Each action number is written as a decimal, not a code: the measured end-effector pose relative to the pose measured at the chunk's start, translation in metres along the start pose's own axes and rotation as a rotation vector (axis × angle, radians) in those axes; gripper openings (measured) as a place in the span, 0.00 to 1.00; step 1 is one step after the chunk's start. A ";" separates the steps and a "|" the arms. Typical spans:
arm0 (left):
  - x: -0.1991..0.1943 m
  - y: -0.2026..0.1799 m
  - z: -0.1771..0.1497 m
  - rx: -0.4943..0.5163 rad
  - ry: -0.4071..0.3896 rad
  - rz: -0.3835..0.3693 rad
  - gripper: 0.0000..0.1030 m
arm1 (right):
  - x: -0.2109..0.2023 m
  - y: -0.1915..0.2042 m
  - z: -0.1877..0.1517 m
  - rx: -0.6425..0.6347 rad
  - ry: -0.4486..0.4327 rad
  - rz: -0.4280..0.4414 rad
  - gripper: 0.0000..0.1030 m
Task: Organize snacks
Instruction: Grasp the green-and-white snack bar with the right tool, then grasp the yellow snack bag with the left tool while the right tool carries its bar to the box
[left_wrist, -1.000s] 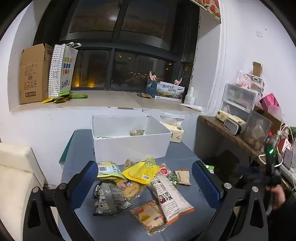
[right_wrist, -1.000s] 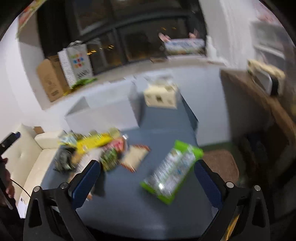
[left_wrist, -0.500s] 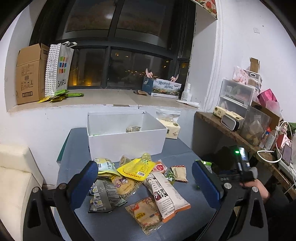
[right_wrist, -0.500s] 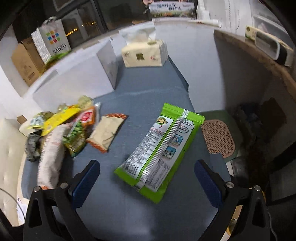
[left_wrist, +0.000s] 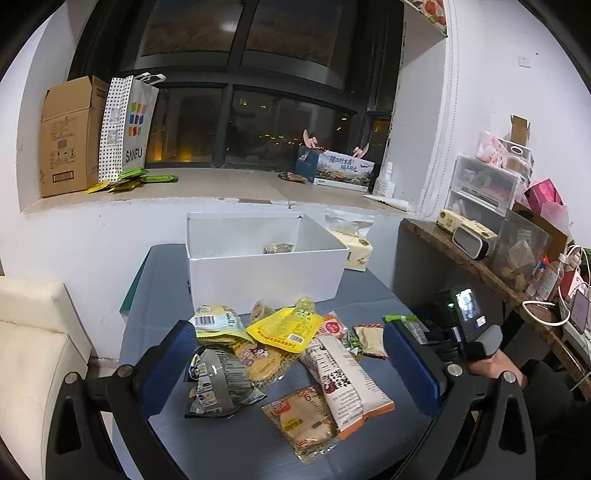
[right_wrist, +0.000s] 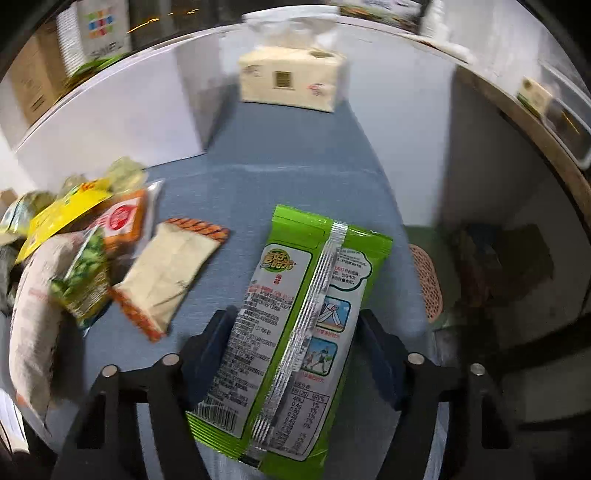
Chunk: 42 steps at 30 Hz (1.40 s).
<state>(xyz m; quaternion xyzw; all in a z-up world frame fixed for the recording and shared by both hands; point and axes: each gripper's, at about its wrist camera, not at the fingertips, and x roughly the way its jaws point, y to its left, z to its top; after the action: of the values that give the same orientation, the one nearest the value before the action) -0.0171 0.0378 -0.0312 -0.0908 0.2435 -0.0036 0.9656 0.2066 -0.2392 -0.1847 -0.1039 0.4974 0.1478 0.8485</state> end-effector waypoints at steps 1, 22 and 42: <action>0.001 0.003 -0.001 -0.002 0.004 0.012 1.00 | -0.001 0.001 0.000 -0.012 -0.006 0.002 0.68; 0.207 0.096 0.010 -0.196 0.457 0.208 1.00 | -0.157 0.032 -0.026 -0.105 -0.319 0.374 0.68; 0.090 0.058 0.036 -0.026 0.034 0.067 0.59 | -0.149 0.061 -0.017 -0.178 -0.309 0.437 0.69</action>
<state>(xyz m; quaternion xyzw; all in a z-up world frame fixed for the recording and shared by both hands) 0.0770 0.0962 -0.0521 -0.0951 0.2627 0.0306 0.9597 0.1025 -0.2100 -0.0643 -0.0445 0.3578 0.3847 0.8497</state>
